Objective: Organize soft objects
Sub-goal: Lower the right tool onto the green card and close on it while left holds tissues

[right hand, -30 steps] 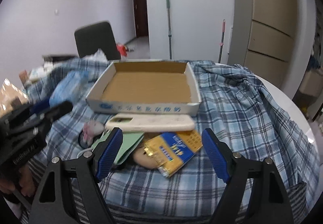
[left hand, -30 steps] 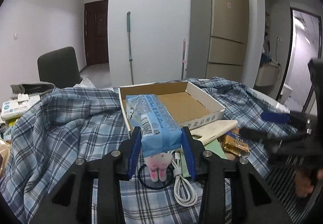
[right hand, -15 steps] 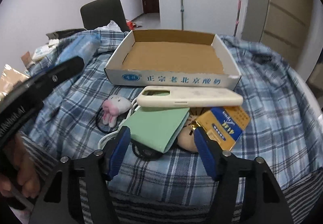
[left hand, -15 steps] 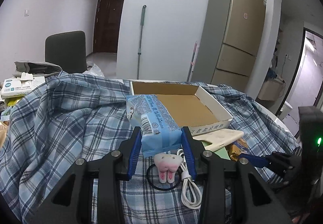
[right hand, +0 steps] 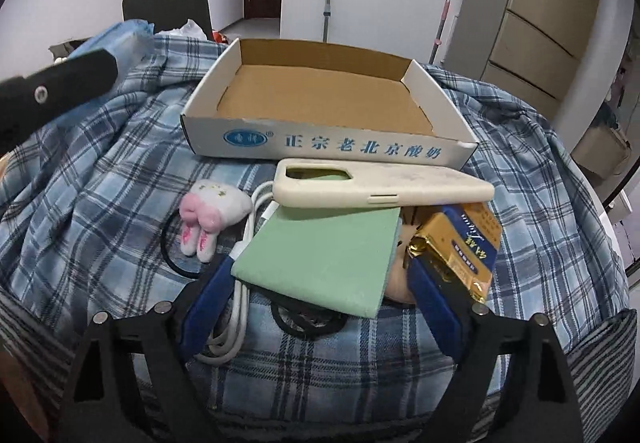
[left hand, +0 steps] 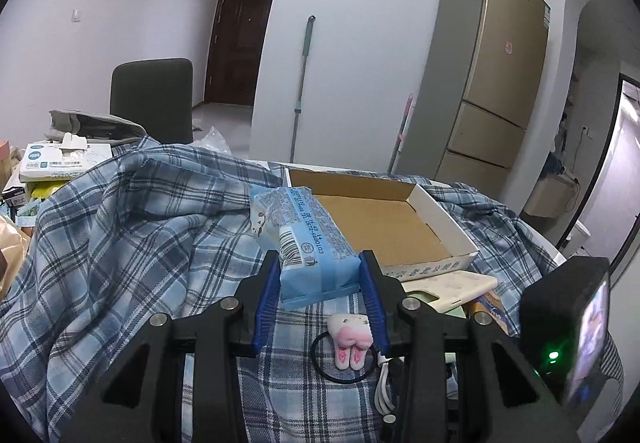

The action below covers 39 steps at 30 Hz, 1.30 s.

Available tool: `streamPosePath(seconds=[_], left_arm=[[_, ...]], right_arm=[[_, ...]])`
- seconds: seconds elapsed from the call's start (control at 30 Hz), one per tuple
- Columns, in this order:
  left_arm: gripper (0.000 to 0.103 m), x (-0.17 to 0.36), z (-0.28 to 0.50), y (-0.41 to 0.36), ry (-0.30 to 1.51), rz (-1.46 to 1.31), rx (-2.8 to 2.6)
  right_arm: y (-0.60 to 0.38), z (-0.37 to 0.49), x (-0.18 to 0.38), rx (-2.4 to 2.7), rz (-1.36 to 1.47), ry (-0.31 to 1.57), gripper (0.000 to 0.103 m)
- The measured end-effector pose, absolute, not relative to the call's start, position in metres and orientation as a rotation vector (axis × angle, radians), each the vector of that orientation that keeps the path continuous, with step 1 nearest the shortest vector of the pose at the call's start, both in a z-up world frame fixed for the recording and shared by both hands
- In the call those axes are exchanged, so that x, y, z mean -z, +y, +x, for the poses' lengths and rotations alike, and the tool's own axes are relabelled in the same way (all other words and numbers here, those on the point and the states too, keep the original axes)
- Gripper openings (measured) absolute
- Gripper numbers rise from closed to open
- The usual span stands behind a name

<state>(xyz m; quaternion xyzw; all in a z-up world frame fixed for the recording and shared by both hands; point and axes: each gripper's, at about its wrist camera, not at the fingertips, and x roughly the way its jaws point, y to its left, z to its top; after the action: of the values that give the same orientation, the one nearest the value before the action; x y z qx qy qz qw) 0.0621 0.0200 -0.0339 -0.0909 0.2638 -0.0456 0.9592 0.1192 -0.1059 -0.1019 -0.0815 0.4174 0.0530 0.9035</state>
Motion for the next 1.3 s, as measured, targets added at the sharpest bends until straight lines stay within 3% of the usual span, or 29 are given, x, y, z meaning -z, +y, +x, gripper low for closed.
streamPosePath(seconds=[0.07,0.13,0.5,0.97,1.23,1.3], left_arm=[[0.041,0.034,0.063,0.02,0.538,-0.183,0.098],[0.041,0.035,0.062,0.017,0.538,-0.17,0.105],[0.041,0.034,0.059,0.009,0.538,-0.147,0.121],[0.041,0.034,0.057,0.002,0.53,-0.115,0.138],[0.042,0.034,0.06,0.003,0.539,-0.118,0.143],[0.042,0.034,0.06,0.002,0.538,-0.115,0.144]], right_arm=[[-0.108,0.117,0.1,-0.121,-0.163,0.855,0.074],[-0.11,0.113,0.097,-0.131,-0.172,0.846,0.071],[-0.163,0.094,0.083,-0.239,-0.159,0.883,0.071],[-0.171,0.103,0.074,-0.195,-0.17,0.794,0.092],[-0.156,0.11,0.081,-0.205,-0.192,0.801,0.092],[-0.157,0.113,0.086,-0.199,-0.191,0.806,0.086]])
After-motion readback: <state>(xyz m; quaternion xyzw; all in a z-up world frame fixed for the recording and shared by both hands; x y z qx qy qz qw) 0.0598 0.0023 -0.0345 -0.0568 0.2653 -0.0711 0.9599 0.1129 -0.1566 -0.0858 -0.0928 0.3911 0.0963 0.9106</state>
